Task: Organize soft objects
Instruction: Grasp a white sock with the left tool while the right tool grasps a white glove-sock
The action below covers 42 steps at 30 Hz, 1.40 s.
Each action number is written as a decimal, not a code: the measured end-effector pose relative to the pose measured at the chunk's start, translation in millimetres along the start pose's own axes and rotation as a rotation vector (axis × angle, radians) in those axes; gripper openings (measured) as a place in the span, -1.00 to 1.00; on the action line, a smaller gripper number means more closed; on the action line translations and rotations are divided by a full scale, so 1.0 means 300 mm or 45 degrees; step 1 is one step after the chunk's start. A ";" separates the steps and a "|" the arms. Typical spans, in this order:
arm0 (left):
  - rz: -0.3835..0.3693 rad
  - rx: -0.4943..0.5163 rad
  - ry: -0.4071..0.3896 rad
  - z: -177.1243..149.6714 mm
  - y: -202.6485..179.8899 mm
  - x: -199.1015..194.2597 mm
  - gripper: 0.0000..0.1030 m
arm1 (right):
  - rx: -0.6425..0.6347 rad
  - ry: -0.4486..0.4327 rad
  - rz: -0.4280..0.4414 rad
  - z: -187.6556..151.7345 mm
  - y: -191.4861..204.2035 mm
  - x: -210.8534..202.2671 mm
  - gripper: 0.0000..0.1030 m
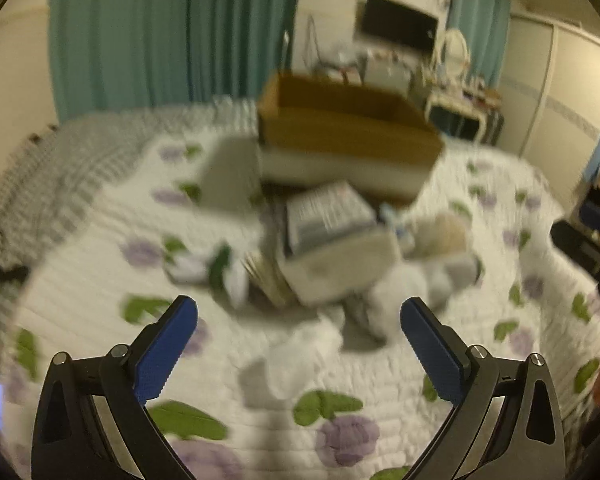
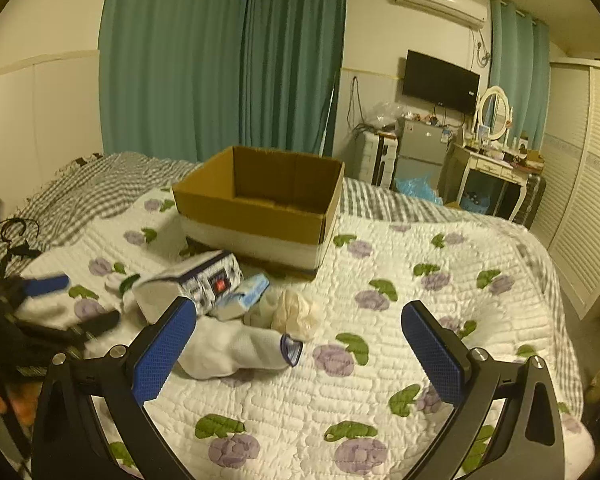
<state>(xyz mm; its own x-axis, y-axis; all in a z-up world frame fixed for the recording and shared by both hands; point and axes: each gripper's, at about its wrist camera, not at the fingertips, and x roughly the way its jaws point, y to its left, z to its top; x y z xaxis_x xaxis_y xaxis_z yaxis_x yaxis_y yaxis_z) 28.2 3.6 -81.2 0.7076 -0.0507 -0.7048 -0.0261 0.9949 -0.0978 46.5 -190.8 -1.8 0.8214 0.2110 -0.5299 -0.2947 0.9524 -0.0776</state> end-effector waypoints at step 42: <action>0.022 -0.055 -0.045 -0.029 0.067 -0.011 -0.34 | -0.041 0.334 0.143 -0.180 0.249 0.404 1.00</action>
<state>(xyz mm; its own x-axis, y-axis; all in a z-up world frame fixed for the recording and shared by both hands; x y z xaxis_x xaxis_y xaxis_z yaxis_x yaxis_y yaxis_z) 19.2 23.0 -87.1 0.7313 -0.0293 -0.6814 -0.0689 0.9908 -0.1165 97.8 -106.0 -117.3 0.6294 0.2464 -0.7370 -0.3952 0.9181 -0.0306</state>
